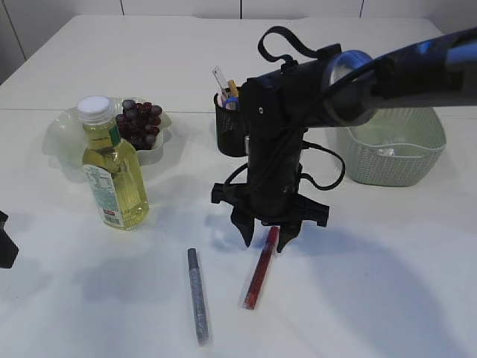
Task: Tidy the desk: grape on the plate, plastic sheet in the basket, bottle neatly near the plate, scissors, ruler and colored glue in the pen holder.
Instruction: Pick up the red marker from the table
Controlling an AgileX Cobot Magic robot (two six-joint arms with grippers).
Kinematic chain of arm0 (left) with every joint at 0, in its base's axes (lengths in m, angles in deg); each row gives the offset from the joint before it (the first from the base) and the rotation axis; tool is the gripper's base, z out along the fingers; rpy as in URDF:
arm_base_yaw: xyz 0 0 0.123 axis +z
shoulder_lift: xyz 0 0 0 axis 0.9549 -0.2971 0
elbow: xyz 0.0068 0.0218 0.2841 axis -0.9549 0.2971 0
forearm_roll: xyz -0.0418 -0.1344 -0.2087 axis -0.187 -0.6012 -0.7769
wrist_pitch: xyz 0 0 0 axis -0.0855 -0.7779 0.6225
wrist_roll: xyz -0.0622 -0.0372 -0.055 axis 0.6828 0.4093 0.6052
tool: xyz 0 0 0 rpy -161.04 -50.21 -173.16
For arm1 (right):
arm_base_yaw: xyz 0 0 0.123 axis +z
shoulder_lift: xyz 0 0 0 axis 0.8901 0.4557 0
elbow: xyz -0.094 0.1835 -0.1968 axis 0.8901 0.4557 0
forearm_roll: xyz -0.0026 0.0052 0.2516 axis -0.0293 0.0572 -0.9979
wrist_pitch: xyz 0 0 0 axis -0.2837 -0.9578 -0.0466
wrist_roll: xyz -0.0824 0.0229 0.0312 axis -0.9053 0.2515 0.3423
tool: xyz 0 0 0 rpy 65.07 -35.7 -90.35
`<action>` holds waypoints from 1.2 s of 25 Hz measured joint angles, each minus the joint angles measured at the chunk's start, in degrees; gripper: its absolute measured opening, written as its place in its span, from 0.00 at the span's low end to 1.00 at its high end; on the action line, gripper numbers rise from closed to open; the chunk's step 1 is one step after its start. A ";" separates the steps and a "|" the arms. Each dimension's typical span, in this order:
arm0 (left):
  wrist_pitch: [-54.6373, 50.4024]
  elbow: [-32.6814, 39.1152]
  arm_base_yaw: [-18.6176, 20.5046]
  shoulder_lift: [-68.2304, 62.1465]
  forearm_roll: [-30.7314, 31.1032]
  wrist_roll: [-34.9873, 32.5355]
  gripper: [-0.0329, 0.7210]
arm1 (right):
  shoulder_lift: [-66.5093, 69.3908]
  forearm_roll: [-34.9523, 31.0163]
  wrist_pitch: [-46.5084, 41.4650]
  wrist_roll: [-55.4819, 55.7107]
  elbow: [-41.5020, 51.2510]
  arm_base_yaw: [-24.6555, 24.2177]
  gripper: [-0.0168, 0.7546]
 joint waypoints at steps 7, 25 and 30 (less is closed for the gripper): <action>0.00 0.00 0.00 0.00 -0.19 0.00 0.59 | 1.69 -0.21 0.22 1.60 0.00 0.00 0.53; 0.49 0.00 0.00 0.00 -1.22 0.00 0.59 | 2.39 0.64 1.68 4.60 0.00 0.00 0.53; 0.62 0.00 0.00 0.00 -1.22 0.00 0.59 | 2.60 0.64 1.68 4.72 0.00 0.00 0.53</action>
